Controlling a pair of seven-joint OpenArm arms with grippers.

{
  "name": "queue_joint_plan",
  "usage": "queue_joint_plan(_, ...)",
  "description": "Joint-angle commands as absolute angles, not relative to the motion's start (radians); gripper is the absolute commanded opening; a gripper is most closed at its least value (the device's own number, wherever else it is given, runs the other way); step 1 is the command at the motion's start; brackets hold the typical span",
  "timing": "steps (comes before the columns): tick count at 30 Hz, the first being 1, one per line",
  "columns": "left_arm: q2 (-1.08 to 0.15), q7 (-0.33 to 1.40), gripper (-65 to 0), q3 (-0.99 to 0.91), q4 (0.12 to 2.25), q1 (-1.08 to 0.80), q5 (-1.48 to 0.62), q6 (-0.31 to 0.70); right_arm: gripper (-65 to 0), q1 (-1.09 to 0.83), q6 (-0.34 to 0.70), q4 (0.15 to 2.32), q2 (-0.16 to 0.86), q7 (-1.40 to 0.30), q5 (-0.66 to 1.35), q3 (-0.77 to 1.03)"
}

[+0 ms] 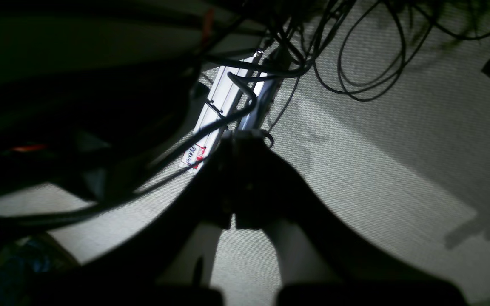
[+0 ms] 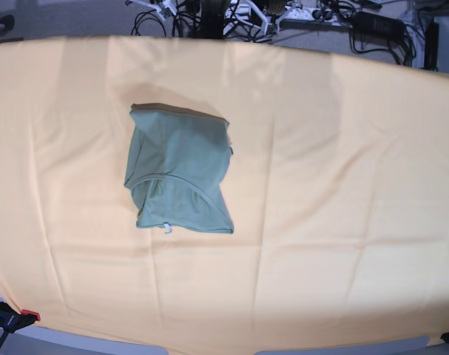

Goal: Fold the T-shirt properly

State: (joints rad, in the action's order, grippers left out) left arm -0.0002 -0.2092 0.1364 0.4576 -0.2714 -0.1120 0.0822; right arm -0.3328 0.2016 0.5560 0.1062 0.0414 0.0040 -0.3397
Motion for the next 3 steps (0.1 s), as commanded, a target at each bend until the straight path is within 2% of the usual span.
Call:
queue_joint_plan(1, 0.011, -0.218, -65.0, 0.136, 0.463, -0.288, -0.112, 0.089, -65.0, -0.339, 0.207, 0.561, 0.102, 0.043, -0.001, -0.340)
queue_joint_plan(3, 0.011, -0.223, -65.0, 0.136, 0.463, -0.300, -0.112, 0.089, -65.0, -0.341, 0.205, 0.561, 0.098, 0.031, -0.001, -0.340)
